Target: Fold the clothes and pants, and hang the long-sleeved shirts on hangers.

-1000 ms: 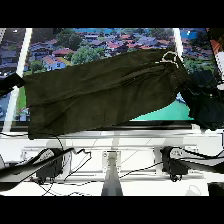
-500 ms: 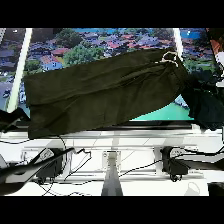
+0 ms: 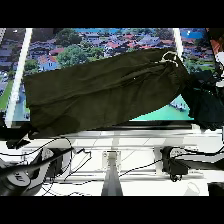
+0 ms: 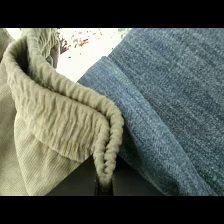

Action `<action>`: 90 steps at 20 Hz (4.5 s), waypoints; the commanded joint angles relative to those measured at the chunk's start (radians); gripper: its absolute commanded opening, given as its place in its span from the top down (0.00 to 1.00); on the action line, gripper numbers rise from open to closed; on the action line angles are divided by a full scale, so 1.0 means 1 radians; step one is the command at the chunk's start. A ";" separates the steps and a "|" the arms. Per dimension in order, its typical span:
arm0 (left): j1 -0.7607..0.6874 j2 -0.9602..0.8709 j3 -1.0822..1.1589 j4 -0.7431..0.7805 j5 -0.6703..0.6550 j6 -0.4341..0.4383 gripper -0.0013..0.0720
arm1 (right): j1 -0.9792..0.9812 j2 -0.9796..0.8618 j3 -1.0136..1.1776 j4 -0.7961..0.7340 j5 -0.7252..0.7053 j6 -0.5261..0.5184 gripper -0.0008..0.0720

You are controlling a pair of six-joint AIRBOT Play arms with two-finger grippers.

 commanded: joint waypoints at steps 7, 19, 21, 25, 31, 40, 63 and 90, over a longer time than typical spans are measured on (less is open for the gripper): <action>0.081 0.013 -0.137 -0.169 0.211 0.026 0.07 | 0.001 0.000 0.000 0.000 0.009 -0.001 0.94; 0.081 0.000 -0.141 -0.177 0.290 0.047 0.95 | 0.001 0.029 0.001 -0.002 0.006 -0.005 0.94; 0.081 0.000 -0.064 -0.231 0.277 0.082 0.96 | 0.001 0.075 0.001 -0.021 0.002 -0.005 0.94; 0.081 0.000 0.158 -0.312 0.269 0.081 0.95 | 0.001 0.225 0.000 -0.159 0.031 -0.004 0.94; 0.081 0.000 0.229 -0.314 0.274 0.082 0.95 | 0.000 0.467 -0.017 -0.418 0.305 0.106 0.94; -0.132 -0.139 0.398 -0.178 0.443 0.000 0.96 | 0.001 0.616 -0.029 -0.455 0.280 0.317 0.94; -0.362 -0.672 0.921 -0.101 0.311 -0.179 0.32 | 0.182 -0.177 0.451 -0.334 0.011 0.425 0.04; -0.313 -0.494 0.585 -0.815 0.689 0.354 0.95 | 0.809 -0.176 0.605 -0.333 -0.143 0.289 0.94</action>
